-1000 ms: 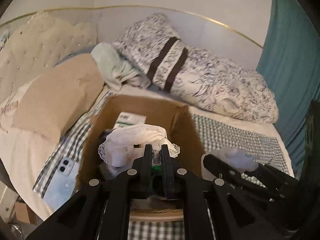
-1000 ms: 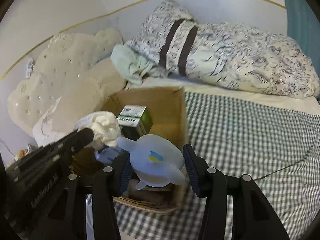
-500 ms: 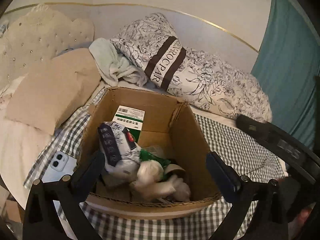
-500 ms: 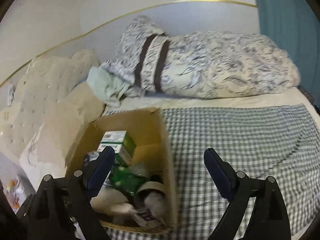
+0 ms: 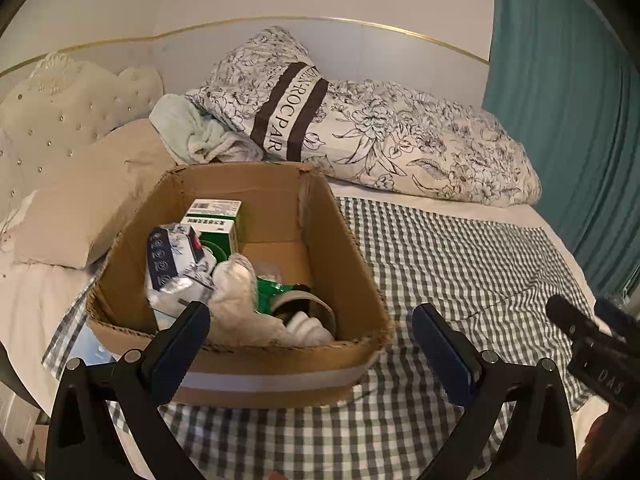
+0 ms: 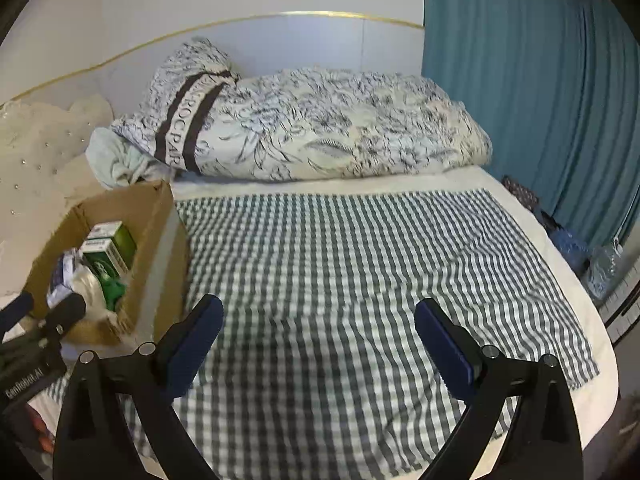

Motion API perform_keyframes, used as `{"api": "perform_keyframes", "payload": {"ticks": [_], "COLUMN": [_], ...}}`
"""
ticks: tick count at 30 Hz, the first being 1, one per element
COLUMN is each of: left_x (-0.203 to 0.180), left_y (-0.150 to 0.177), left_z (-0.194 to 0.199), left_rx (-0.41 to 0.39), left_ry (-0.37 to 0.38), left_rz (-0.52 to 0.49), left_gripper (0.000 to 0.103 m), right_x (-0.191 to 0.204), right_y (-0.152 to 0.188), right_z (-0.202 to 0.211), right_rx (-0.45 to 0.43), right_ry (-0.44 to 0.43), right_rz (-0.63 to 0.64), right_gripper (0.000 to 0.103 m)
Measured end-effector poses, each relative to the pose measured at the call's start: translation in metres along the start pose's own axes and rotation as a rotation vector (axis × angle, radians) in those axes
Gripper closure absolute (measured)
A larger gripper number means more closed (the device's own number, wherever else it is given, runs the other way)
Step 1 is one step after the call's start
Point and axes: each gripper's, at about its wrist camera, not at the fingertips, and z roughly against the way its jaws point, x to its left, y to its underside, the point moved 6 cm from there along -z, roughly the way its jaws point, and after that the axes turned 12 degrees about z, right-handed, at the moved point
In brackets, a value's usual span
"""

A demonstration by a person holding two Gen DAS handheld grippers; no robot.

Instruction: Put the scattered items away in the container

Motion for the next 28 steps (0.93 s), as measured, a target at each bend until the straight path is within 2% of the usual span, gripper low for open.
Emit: {"api": "perform_keyframes", "payload": {"ticks": [3, 13, 19, 22, 25, 28], "left_x": [-0.007, -0.019, -0.017, -0.016, -0.011, -0.009], "left_y": [0.002, 0.001, 0.004, 0.005, 0.005, 0.005], "left_z": [0.002, 0.013, 0.012, 0.008, 0.011, 0.016], "left_rx": [0.006, -0.004, 0.007, 0.039, 0.018, 0.012], "left_ry": [-0.026, -0.042, -0.058, -0.052, -0.096, -0.106], "left_rz": [-0.014, -0.045, -0.051, -0.052, -0.013, 0.012], "left_gripper": [0.000, 0.000, 0.000, 0.000, 0.000, 0.000], "right_x": [-0.004, 0.010, 0.011, 0.011, 0.011, 0.009], "right_y": [0.006, 0.011, 0.010, 0.010, 0.011, 0.013], "right_z": [0.003, 0.005, 0.005, 0.004, 0.004, 0.004], "right_rx": [0.004, 0.015, 0.010, 0.016, 0.016, 0.020], "right_ry": [-0.008, -0.062, -0.064, -0.072, -0.076, -0.081], "right_rz": [0.007, 0.036, 0.022, 0.022, 0.020, 0.013], "right_gripper": [0.000, 0.000, 0.000, 0.000, 0.000, 0.000]}}
